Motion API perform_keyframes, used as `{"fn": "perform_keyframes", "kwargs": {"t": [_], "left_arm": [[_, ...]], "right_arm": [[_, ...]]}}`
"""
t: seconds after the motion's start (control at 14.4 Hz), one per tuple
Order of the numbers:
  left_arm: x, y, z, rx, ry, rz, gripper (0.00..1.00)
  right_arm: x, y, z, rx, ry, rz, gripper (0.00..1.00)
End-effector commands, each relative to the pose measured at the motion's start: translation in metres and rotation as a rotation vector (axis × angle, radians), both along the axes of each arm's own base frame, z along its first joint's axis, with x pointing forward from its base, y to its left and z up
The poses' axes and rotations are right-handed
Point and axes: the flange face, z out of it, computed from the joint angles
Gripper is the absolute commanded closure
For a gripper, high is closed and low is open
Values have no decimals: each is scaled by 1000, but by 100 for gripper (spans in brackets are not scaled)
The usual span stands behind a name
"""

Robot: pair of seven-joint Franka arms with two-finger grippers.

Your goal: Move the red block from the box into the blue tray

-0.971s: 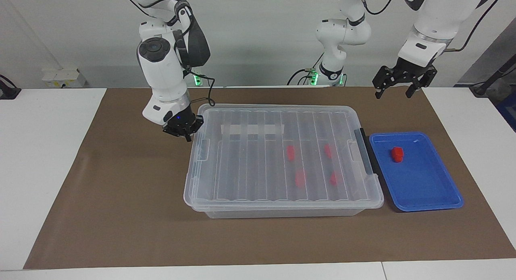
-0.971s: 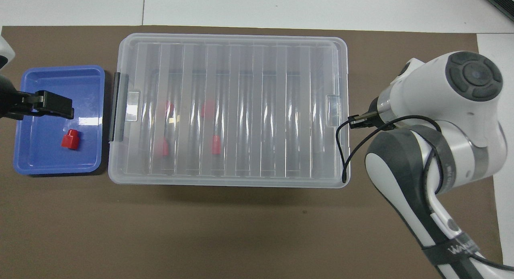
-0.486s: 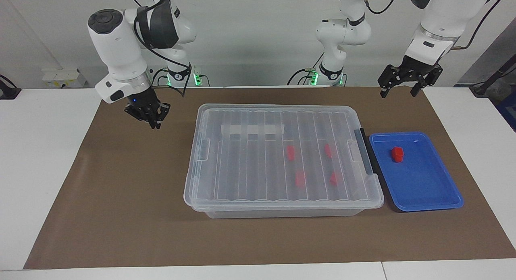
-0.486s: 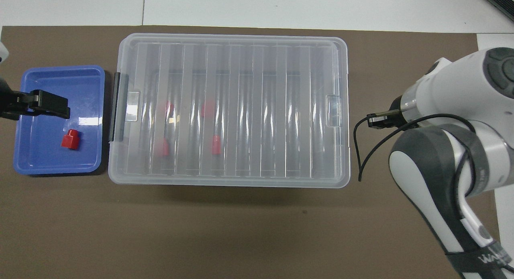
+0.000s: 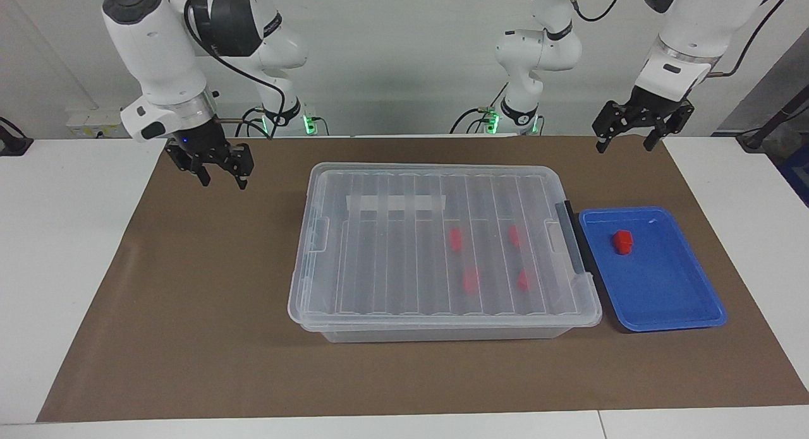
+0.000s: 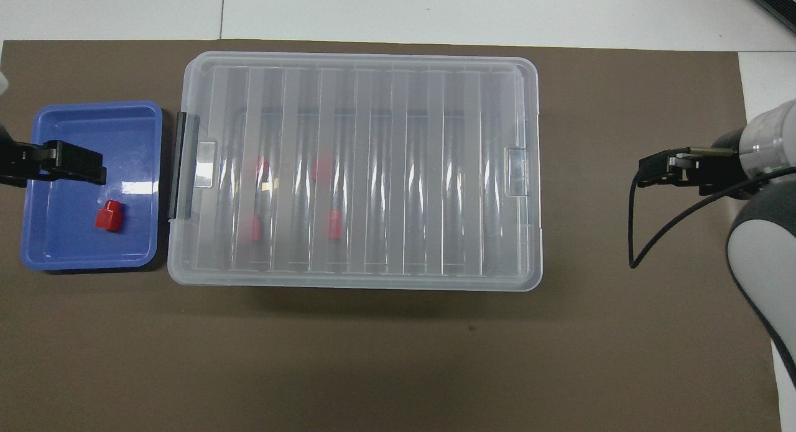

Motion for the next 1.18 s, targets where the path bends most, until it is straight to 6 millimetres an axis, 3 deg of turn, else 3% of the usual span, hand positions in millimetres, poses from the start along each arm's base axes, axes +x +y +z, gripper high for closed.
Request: {"fn": "perform_keyframes", "kwargs": {"t": [0.0, 0.69, 1.04, 1.11], "left_arm": [[-7, 2, -6, 7, -33, 0, 0], [-9, 3, -6, 8, -22, -1, 0], [-11, 3, 0, 7, -33, -4, 0], [-8, 17, 0, 5, -48, 20, 0]], "right_arm": [[5, -4, 10, -1, -2, -26, 0], [-7, -9, 26, -24, 17, -27, 0], [-20, -24, 32, -19, 76, -46, 0], [-21, -22, 32, -17, 81, -43, 0]]}}
